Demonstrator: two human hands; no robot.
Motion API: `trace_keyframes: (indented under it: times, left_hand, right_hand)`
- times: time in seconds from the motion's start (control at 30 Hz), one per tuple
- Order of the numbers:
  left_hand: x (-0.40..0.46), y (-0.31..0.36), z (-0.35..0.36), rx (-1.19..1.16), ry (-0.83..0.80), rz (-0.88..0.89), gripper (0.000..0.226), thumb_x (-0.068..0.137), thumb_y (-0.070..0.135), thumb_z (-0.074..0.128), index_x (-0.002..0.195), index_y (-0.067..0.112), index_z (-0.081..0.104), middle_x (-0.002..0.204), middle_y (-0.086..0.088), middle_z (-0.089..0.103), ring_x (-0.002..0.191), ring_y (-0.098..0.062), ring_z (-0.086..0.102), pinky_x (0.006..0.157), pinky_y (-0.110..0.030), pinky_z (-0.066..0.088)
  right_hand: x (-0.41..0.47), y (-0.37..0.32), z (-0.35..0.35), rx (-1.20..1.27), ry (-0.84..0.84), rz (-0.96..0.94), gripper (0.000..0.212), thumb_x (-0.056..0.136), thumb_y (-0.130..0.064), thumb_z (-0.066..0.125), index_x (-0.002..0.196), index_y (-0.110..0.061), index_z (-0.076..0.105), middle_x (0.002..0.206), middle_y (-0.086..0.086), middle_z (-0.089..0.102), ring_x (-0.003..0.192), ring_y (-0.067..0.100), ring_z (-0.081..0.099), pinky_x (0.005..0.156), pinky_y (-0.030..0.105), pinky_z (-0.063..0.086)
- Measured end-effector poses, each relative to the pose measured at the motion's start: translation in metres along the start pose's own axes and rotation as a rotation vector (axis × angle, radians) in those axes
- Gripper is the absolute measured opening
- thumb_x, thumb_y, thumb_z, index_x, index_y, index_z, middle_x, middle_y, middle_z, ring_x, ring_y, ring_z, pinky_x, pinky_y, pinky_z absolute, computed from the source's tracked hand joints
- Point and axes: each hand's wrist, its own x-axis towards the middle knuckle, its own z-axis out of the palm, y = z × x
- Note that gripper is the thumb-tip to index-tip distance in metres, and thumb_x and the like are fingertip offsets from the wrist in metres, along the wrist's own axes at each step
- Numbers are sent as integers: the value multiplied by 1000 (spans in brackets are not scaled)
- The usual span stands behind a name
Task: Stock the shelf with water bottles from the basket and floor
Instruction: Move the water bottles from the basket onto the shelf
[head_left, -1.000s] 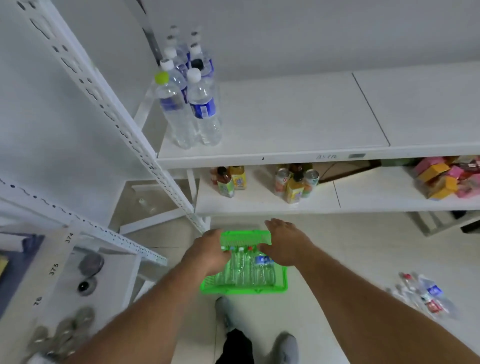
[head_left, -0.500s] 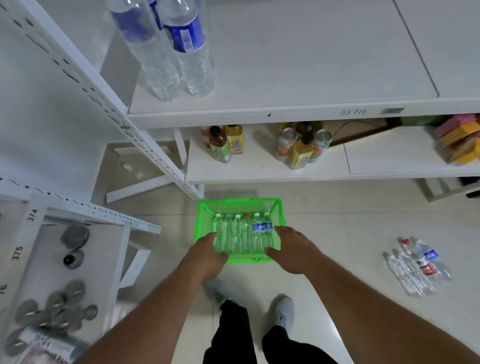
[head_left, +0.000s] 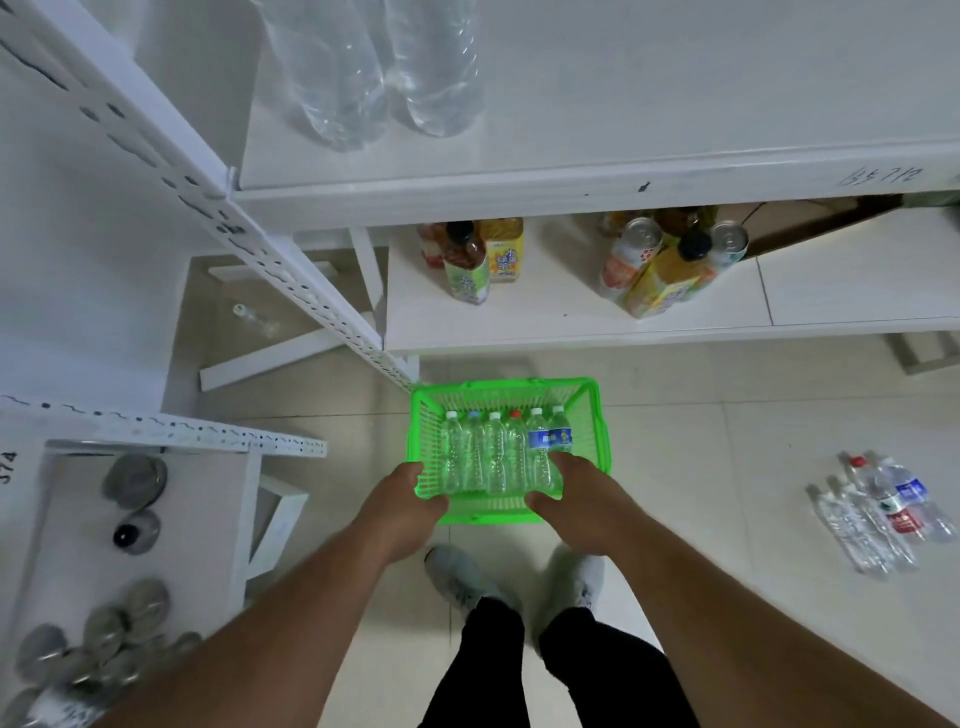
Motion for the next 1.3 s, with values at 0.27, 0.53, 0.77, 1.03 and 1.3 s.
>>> trace_keyframes:
  times: [0.27,0.53,0.77,1.03,1.3]
  left_hand:
    - [48,-14,11,-57,42,-60,58,88,22,68,141,8,46,142,-11,53,125,-23,54,100,-27,39]
    - [185,-52,95,-267,71,-106,79,67,34,71,139,12,47,134,-9,59,115,-23,61,99,-40,50]
    - [327,-112,183,-200,88,-149,58,81,23,66,134,8,49,135,-18,57,116,-35,62,93,-43,52]
    - [426,-165,235,-156,115,-145,65,91,20,61,150,13,34,153,-6,41,96,-17,61,76,-21,44]
    - [478,-176,261,-195,162,-132,57,88,14,60,143,10,42,143,-10,51,105,-32,66,91,-39,55]
  right_hand:
    - [86,4,5,220,-2,31,76,94,-53,56,157,-22,26,158,9,37,125,25,53,89,23,39]
    - [232,51,77,401,-13,81,66,94,-43,62,149,-13,41,151,8,47,129,23,52,96,27,39]
    - [368,88,179,585,-22,182,59,96,-31,62,147,-12,43,146,4,51,92,12,59,62,20,44]
    - [481,99,251,560,32,171,44,96,-30,61,138,-20,52,121,4,58,82,12,58,59,18,47]
    - [545,81,269,355,13,71,29,96,-29,54,121,-14,54,87,5,64,62,18,60,48,25,43]
